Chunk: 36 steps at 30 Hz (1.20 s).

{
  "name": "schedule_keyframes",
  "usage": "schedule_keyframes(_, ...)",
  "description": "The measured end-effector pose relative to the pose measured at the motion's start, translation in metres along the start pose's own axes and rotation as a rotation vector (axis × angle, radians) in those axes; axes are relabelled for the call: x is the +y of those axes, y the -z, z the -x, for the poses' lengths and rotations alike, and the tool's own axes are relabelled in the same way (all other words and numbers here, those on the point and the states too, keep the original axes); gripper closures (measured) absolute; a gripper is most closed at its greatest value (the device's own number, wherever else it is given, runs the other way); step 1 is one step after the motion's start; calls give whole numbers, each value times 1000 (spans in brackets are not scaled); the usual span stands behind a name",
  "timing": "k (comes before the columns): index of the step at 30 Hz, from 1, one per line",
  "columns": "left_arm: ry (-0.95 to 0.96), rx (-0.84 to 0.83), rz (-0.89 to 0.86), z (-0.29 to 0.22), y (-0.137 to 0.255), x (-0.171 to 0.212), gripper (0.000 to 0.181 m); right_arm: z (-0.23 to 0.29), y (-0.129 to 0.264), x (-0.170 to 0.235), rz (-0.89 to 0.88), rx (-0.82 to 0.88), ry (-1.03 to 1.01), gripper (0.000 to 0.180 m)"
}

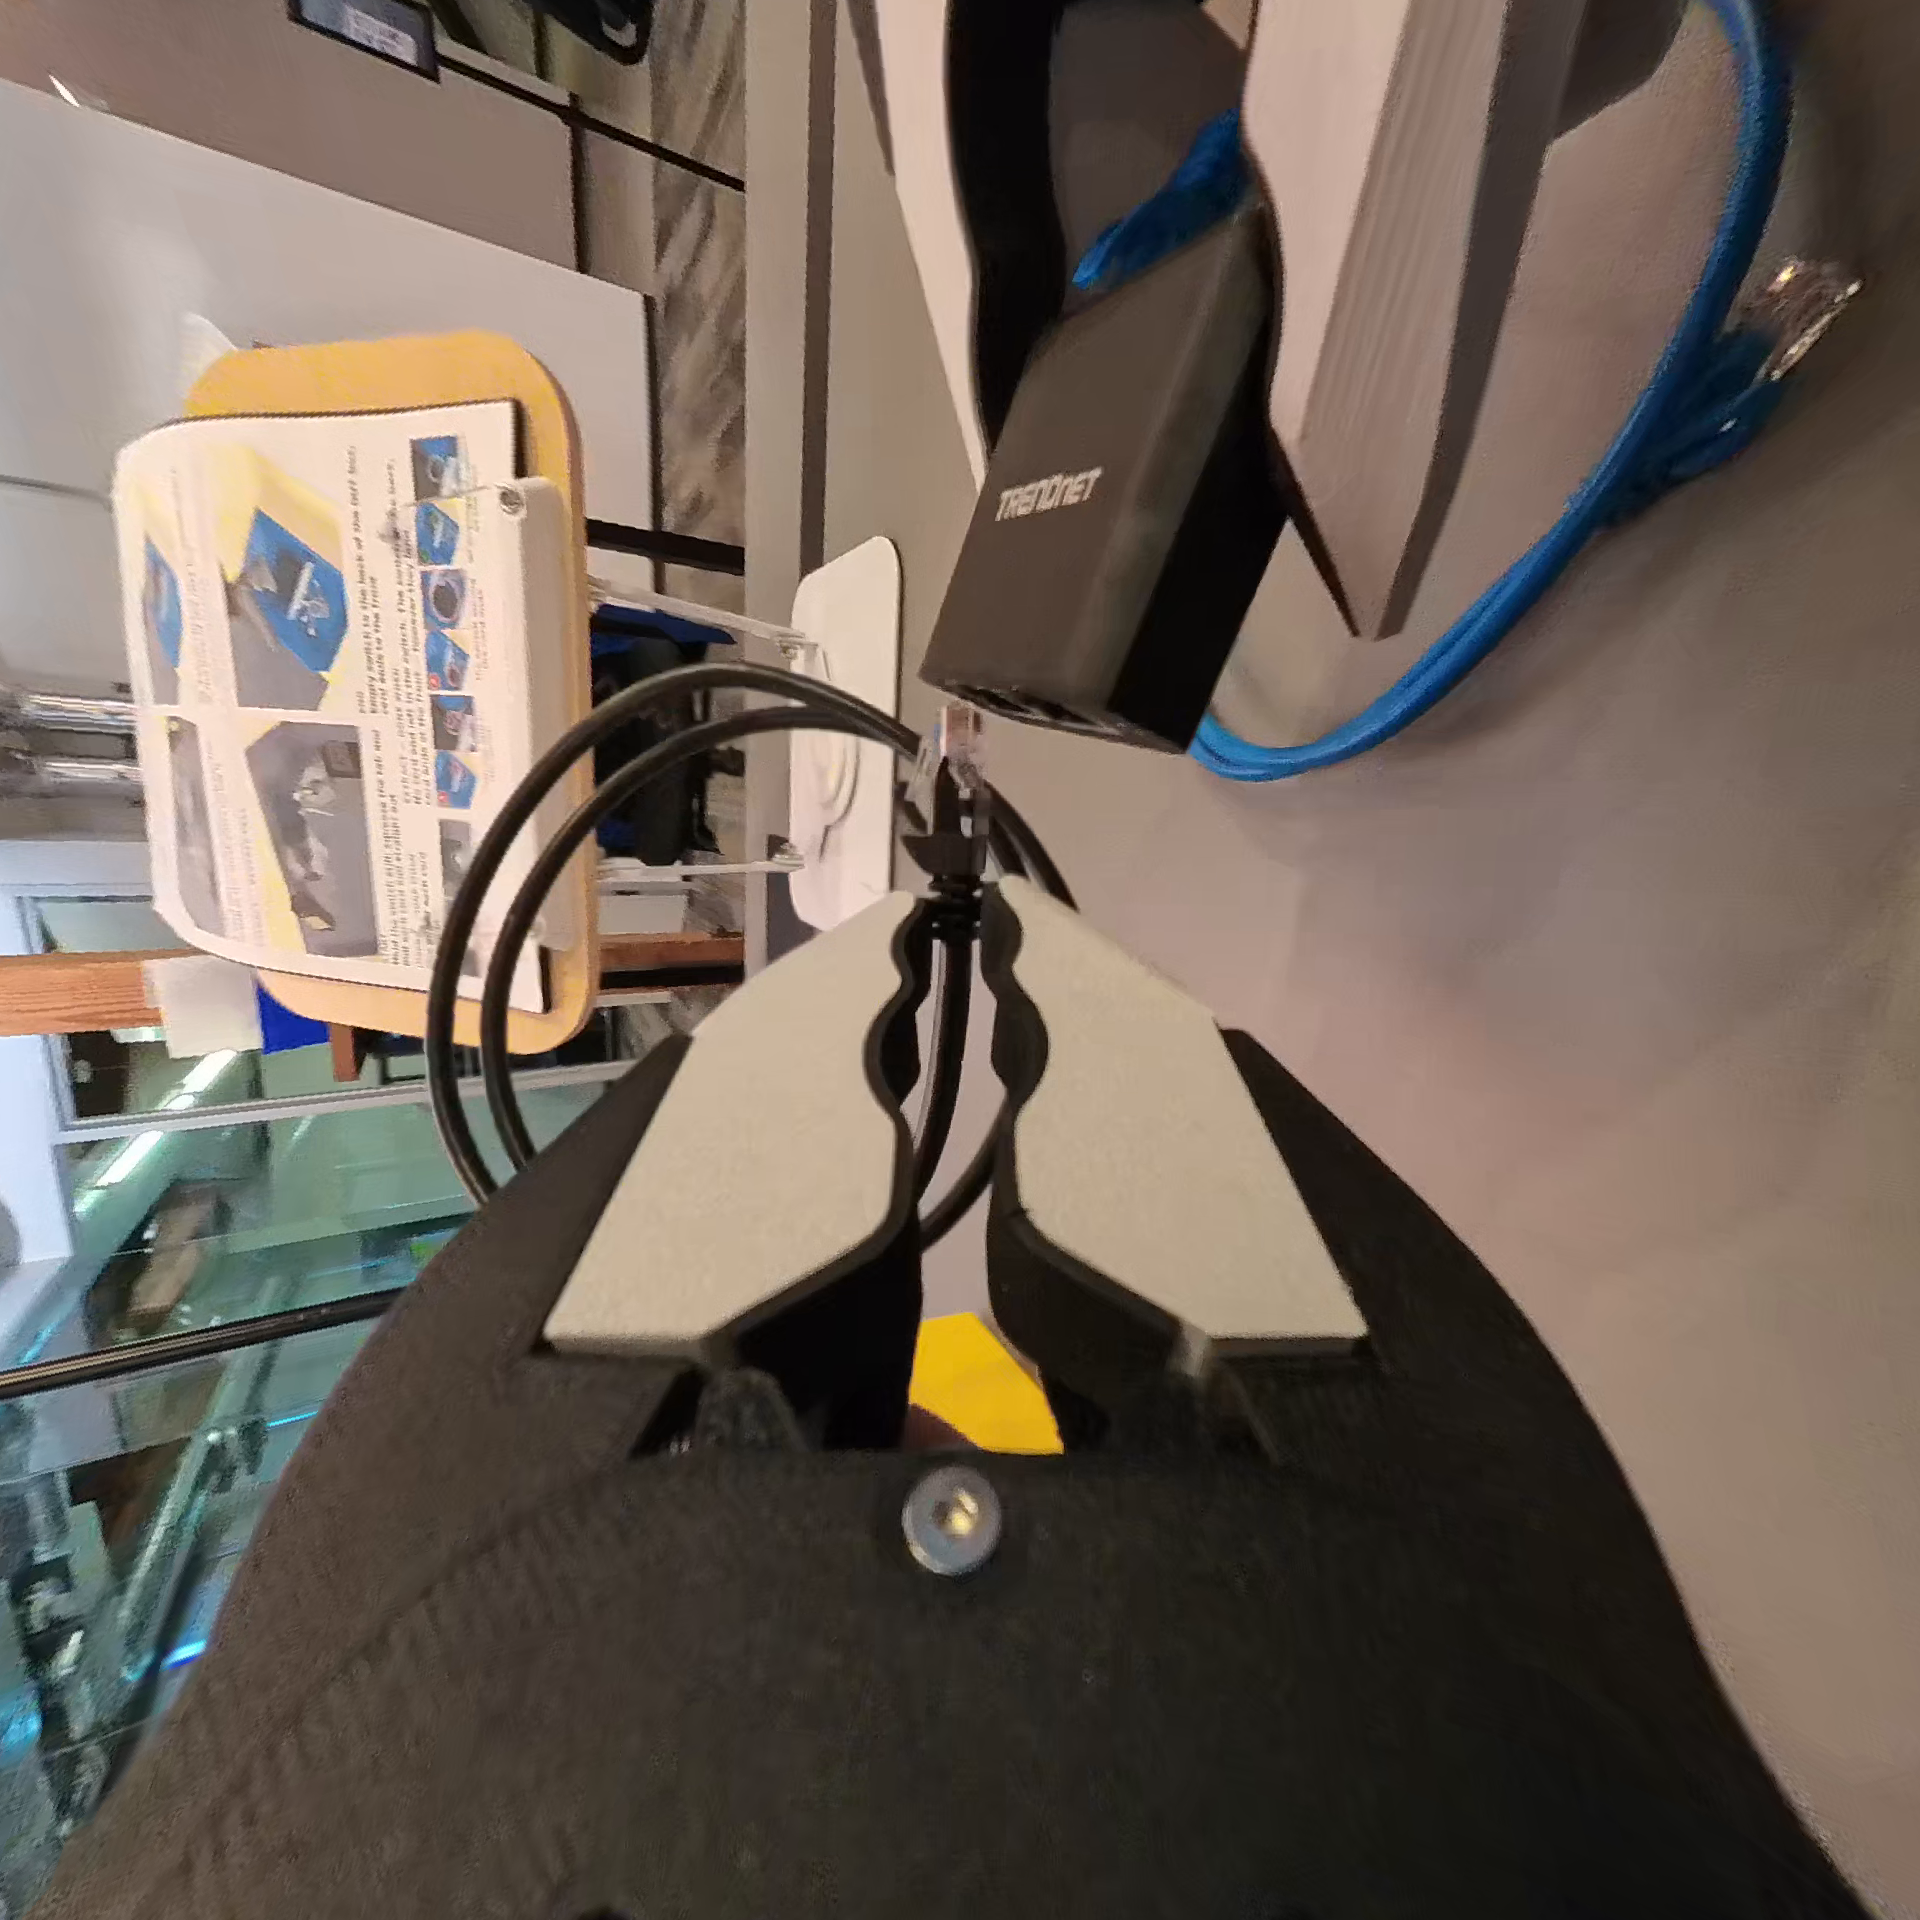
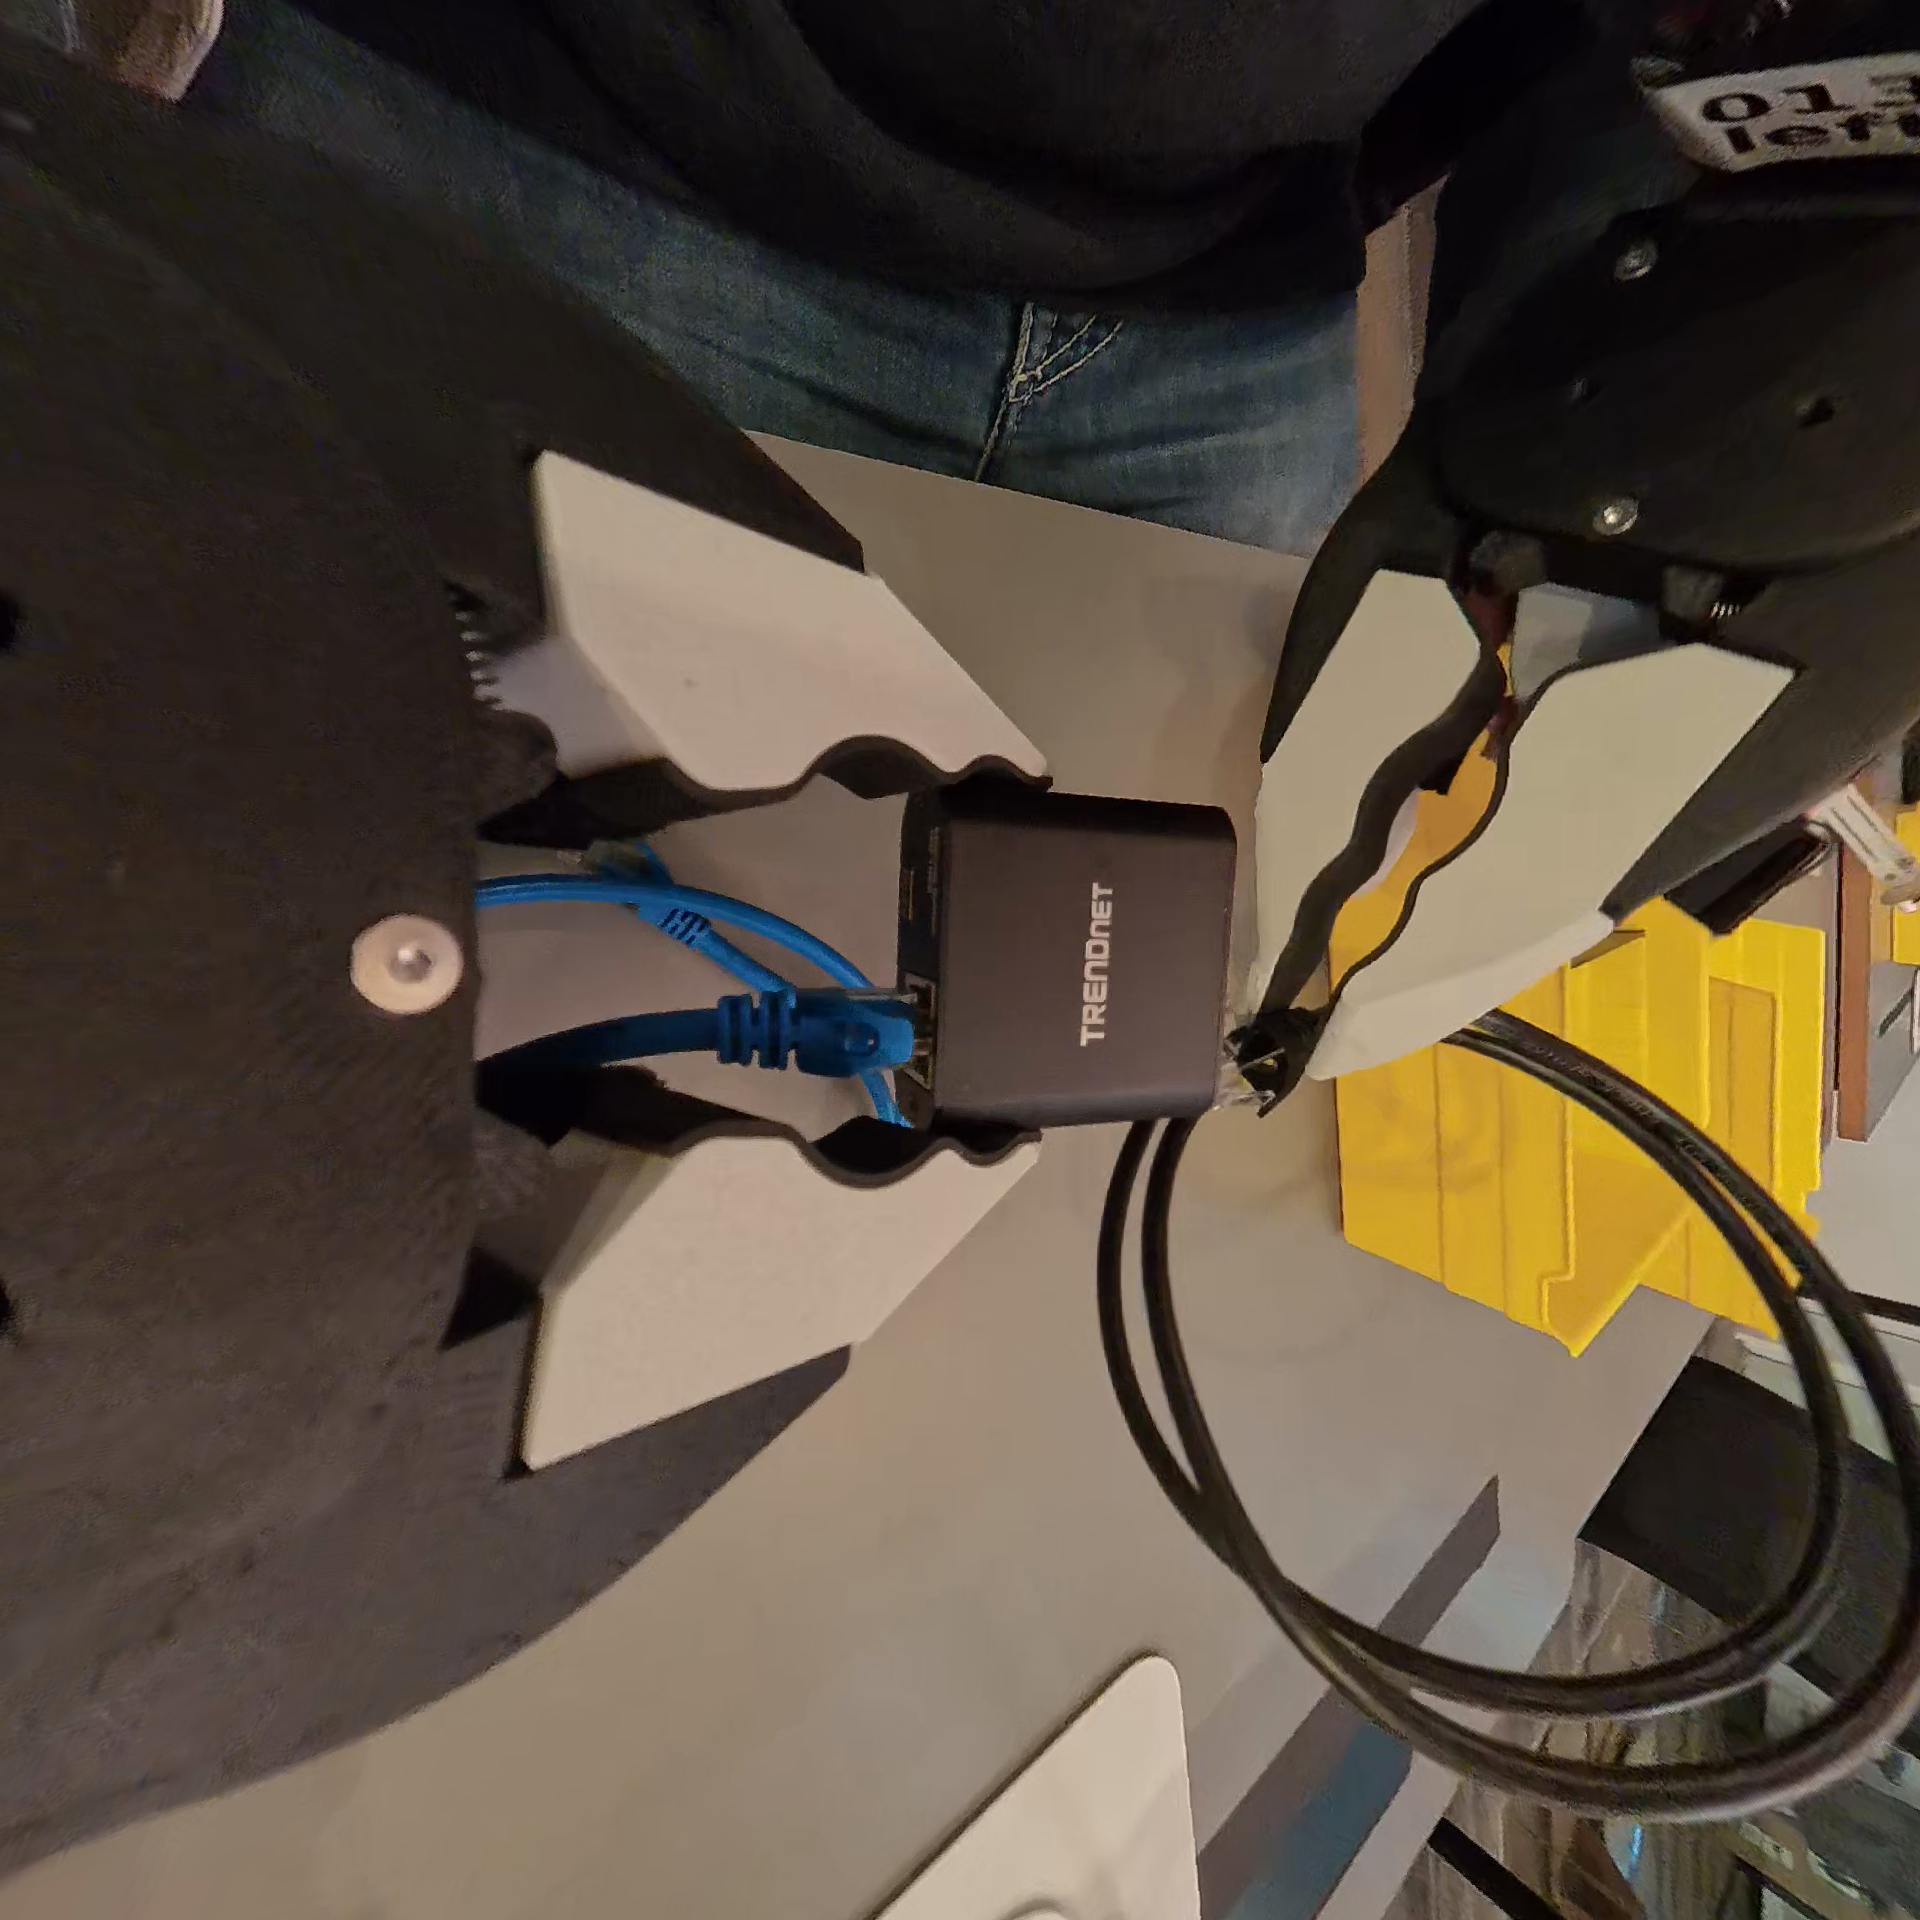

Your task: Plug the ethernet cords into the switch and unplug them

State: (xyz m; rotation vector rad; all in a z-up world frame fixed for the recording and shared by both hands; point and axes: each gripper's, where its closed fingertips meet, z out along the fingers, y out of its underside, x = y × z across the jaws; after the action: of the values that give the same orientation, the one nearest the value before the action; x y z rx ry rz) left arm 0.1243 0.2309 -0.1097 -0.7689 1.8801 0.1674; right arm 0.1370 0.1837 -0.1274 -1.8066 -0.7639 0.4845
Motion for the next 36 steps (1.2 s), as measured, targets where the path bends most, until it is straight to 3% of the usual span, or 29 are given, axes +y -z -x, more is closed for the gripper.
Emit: schedule_keyframes(36,-325,-123,-109,2,9,-4,173,3,0,-1,67,-204,-231,119)
